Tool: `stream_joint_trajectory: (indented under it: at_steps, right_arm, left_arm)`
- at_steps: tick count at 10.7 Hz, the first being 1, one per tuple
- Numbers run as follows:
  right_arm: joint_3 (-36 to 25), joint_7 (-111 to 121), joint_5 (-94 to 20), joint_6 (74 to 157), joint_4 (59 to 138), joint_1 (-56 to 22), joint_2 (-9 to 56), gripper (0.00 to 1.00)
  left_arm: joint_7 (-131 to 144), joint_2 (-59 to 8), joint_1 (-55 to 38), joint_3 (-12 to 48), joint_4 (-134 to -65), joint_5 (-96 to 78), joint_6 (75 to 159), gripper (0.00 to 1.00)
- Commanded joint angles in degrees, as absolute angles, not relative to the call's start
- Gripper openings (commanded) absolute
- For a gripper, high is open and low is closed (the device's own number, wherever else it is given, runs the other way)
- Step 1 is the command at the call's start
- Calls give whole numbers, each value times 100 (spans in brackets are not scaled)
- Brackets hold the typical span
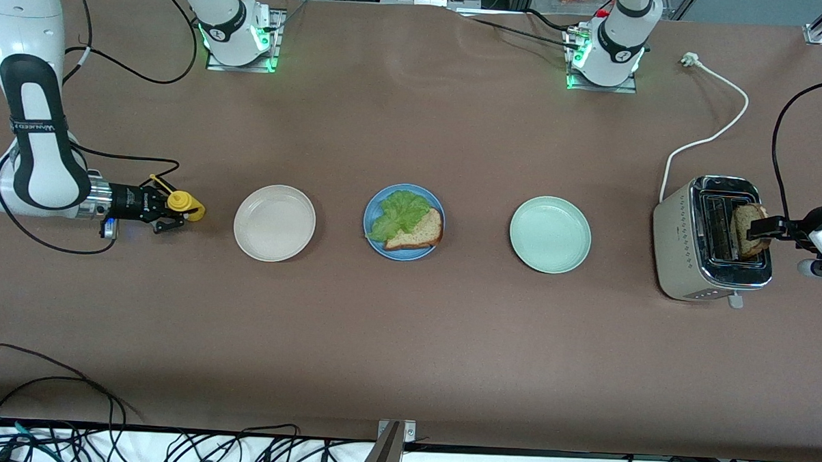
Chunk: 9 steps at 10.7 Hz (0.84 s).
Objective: Make sandwich in blue plate with both arms
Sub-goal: 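Lower the mustard with the right gripper while the left gripper grasps the toast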
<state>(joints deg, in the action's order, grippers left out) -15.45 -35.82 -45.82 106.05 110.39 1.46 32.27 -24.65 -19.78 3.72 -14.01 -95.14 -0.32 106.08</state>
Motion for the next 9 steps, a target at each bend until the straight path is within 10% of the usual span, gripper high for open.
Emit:
stream_joint_trajectory:
  at_steps: [1, 2, 4, 9]
  right_arm:
    - [-1573, -2938, -4676, 10968, 11048, 377, 3436, 0]
    - [-1565, -2701, -4684, 11117, 11048, 404, 3463, 6]
    - [-1573, -2689, -4658, 11162, 11048, 404, 3463, 54]
    - [-1573, -2698, -4632, 11162, 11048, 448, 3472, 64]
  left_arm:
    - [-2812, -2083, 552, -1415, -9597, -97, 10705, 99]
    - [-2821, -2092, 554, -1415, -9606, -97, 10705, 96]
    - [-2830, -2083, 554, -1415, -9650, -97, 10679, 78]
    - [-2839, -2039, 527, -1406, -9747, -97, 10460, 36]
